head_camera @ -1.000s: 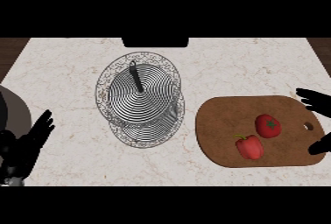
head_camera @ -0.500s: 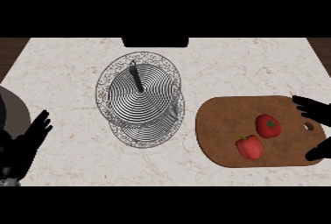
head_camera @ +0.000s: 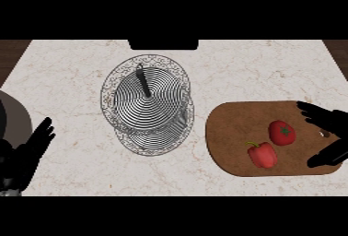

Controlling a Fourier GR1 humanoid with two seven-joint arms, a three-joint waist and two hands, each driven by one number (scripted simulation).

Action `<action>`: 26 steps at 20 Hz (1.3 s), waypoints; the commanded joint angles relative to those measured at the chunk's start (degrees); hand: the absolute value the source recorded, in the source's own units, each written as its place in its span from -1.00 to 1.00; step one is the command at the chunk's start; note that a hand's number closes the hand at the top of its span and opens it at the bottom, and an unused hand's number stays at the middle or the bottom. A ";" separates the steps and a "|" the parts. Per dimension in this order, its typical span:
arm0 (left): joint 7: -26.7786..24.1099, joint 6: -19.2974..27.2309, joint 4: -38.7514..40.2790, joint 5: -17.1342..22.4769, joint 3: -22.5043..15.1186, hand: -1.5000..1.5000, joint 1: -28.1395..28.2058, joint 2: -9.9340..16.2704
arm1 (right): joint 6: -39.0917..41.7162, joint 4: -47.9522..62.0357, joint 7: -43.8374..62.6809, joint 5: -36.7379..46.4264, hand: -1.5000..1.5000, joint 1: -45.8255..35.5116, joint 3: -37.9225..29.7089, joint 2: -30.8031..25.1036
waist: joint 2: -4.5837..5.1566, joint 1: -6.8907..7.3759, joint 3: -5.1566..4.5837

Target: Pick the tomato from the cutting board and place it in the tiered basket

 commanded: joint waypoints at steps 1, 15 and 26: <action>2.05 -0.19 1.20 -1.39 1.03 0.00 -2.71 -1.14 | 0.21 -4.11 2.11 0.55 -1.00 1.93 -1.09 2.12 | 0.03 -0.22 -0.09; -1.67 -1.60 5.08 -4.50 2.76 0.00 -2.67 -2.82 | -3.62 5.72 -1.71 8.49 -1.00 -5.17 1.20 9.37 | 0.12 0.02 -0.10; 2.90 -1.60 -0.42 -3.78 3.13 0.00 -2.33 -3.47 | -5.97 1.55 -8.54 11.85 1.00 -3.11 3.05 12.91 | 0.03 0.07 -0.07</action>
